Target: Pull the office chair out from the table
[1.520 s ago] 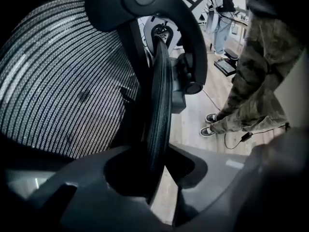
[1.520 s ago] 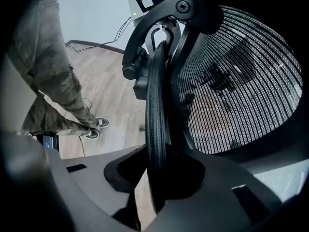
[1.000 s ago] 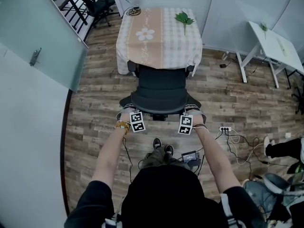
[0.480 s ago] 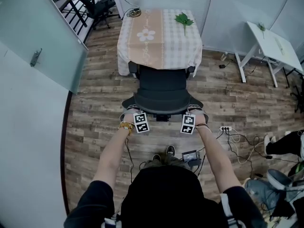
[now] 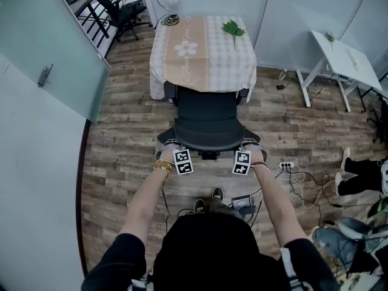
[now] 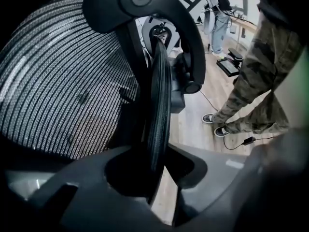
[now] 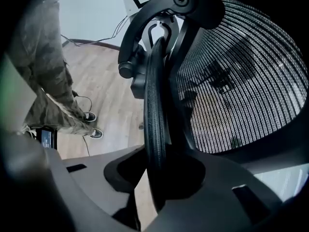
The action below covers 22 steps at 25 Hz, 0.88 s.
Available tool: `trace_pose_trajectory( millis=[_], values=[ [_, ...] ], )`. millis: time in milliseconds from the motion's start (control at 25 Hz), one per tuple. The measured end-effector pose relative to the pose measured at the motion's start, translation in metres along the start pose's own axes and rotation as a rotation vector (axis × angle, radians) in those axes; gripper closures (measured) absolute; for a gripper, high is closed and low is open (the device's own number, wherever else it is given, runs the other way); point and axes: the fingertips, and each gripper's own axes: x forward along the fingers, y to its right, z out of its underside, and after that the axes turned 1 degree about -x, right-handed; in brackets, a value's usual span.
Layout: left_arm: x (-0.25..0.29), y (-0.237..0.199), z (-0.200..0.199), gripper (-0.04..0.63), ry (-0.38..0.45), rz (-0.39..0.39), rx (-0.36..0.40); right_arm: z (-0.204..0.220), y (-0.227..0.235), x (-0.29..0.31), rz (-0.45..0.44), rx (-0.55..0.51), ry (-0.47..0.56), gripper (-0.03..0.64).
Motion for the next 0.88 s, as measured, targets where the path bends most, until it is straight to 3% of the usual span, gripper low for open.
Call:
trace_pose_trajectory(
  millis=[880],
  values=[
    [-0.017, 0.033, -0.001, 0.477, 0.008, -0.018, 0.009, -0.005, -0.033, -0.017, 0.01, 0.019, -0.024, 0.524]
  ],
)
